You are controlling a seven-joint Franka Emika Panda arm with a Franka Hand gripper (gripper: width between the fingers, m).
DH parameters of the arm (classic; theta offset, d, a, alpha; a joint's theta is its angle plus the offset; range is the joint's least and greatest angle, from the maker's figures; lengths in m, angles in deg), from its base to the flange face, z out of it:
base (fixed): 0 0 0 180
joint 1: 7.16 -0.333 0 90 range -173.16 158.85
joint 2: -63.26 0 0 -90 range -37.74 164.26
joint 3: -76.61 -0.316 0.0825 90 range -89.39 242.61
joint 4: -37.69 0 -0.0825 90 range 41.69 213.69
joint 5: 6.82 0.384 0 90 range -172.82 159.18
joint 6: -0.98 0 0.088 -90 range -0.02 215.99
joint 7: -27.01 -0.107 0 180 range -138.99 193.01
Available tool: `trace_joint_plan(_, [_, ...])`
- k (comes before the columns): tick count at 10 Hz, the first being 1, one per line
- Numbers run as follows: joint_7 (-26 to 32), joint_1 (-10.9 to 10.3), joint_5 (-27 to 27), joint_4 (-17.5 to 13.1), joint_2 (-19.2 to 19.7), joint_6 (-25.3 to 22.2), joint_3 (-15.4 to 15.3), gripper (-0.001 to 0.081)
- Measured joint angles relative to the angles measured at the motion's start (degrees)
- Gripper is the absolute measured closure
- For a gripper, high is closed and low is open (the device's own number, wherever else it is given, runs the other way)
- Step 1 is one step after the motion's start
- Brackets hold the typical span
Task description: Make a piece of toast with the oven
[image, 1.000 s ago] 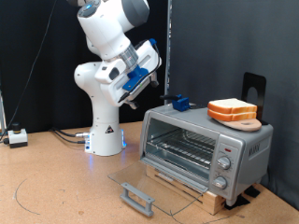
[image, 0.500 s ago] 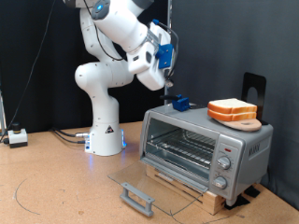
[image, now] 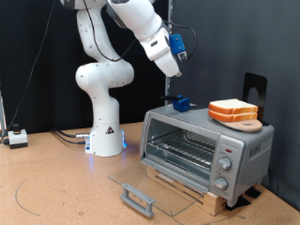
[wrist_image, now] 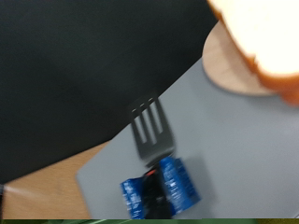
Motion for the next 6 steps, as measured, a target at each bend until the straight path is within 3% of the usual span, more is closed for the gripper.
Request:
trace_joint_plan(3, [12.0,-1.5,0.0,2.7,-4.9,3.7,-3.0,-0.0003])
trace_joint_plan(6, [13.9,-1.5,-3.8,6.2,-11.5,3.2,-6.7,-0.0003])
